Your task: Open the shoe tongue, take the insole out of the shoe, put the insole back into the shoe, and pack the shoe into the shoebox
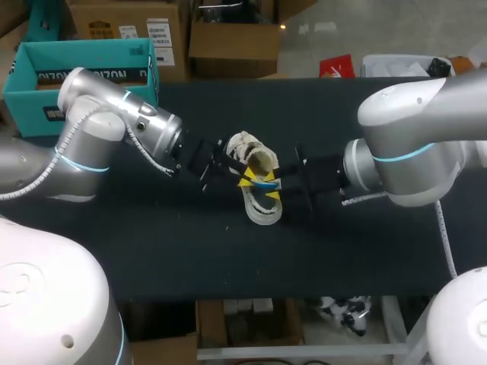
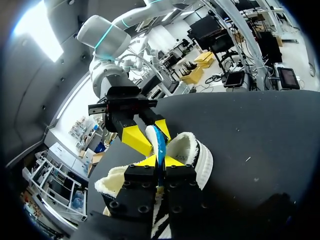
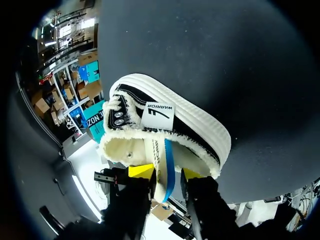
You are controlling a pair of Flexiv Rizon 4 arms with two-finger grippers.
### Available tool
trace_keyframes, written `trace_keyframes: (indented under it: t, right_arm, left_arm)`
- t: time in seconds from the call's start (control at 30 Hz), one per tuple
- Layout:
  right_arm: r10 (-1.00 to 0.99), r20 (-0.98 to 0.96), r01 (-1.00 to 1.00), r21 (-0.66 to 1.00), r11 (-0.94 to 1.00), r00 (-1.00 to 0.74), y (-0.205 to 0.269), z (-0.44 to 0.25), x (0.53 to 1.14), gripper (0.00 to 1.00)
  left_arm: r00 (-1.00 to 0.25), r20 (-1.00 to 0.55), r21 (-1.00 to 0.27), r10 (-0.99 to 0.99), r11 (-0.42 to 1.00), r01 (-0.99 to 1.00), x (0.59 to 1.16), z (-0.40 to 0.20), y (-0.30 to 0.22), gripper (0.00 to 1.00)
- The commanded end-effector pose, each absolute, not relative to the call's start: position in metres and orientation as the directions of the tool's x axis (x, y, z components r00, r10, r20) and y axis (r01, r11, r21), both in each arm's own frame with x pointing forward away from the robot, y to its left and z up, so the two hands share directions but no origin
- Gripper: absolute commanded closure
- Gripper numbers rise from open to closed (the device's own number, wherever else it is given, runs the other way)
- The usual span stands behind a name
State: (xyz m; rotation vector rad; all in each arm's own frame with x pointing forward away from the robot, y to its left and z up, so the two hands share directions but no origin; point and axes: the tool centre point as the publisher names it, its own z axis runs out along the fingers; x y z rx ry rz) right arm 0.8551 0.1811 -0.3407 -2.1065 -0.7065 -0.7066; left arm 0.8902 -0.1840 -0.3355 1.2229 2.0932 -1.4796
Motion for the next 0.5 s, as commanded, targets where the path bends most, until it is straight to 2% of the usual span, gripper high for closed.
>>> trace_keyframes:
  t: [0.03, 0.3, 0.33, 0.43, 0.47, 0.5]
  right_arm:
    - [0.250, 0.681, 0.684, -0.496, -0.534, 0.688, 0.185, -0.343, 0.858, 1.00]
    - [0.260, 0.678, 0.689, -0.498, -0.526, 0.688, 0.188, -0.352, 0.872, 1.00]
    - [0.265, 0.676, 0.689, -0.493, -0.531, 0.688, 0.188, -0.353, 0.874, 1.00]
    - [0.269, 0.670, 0.684, -0.488, -0.543, 0.692, 0.188, -0.356, 0.880, 1.00]
    - [0.272, 0.666, 0.680, -0.485, -0.550, 0.695, 0.188, -0.357, 0.881, 1.00]
    - [0.272, 0.665, 0.679, -0.485, -0.551, 0.695, 0.188, -0.359, 0.882, 1.00]
  left_arm:
    - [-0.593, -0.660, -0.623, 0.461, 0.105, 0.775, 0.891, -0.339, -0.186, 1.00]
    - [-0.611, -0.650, -0.629, 0.452, 0.131, 0.766, 0.897, -0.342, -0.183, 1.00]
    - [-0.615, -0.647, -0.633, 0.451, 0.133, 0.763, 0.898, -0.342, -0.183, 0.96]
    - [-0.624, -0.640, -0.644, 0.448, 0.129, 0.754, 0.900, -0.342, -0.182, 0.51]
    - [-0.625, -0.640, -0.645, 0.448, 0.128, 0.753, 0.900, -0.341, -0.181, 0.23]
    - [-0.626, -0.638, -0.650, 0.448, 0.123, 0.750, 0.900, -0.341, -0.180, 0.10]
